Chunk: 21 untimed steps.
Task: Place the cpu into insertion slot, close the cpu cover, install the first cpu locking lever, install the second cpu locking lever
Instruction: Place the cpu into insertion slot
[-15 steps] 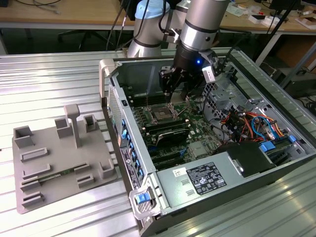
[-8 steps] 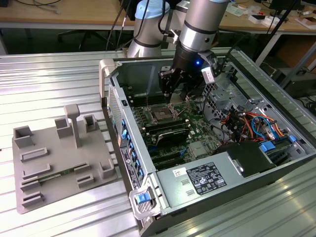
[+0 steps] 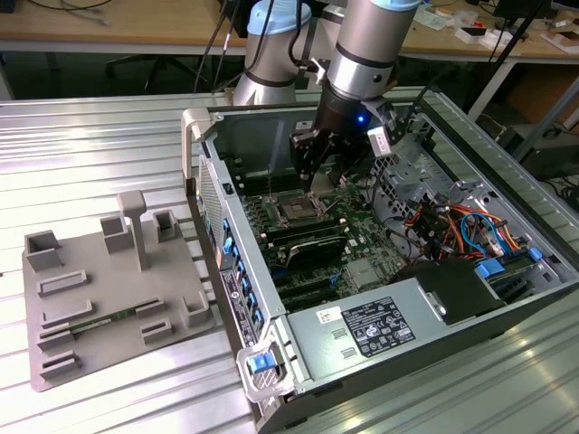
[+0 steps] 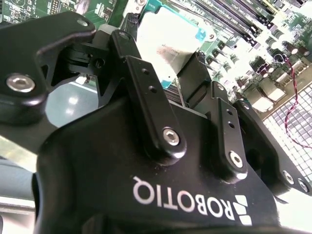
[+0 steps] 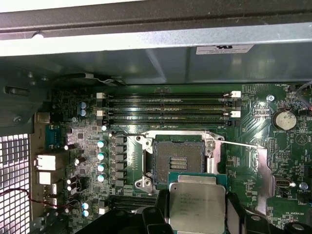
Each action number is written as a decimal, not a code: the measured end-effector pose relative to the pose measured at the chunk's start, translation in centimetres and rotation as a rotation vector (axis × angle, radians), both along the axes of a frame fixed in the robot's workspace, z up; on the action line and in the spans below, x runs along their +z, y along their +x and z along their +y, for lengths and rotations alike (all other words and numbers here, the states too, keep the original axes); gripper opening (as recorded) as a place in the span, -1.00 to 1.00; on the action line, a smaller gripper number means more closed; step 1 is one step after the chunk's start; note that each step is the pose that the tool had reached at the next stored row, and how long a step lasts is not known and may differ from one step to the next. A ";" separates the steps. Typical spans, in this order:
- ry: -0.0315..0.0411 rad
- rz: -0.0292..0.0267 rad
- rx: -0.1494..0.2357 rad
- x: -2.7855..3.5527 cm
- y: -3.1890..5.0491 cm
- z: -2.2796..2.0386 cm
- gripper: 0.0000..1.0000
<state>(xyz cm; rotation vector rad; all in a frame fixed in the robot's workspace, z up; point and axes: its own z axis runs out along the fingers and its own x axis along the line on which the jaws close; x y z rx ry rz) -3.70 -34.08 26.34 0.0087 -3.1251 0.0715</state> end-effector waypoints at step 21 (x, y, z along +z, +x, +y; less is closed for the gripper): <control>0.0000 0.0000 0.000 -0.92 -0.65 1.19 0.09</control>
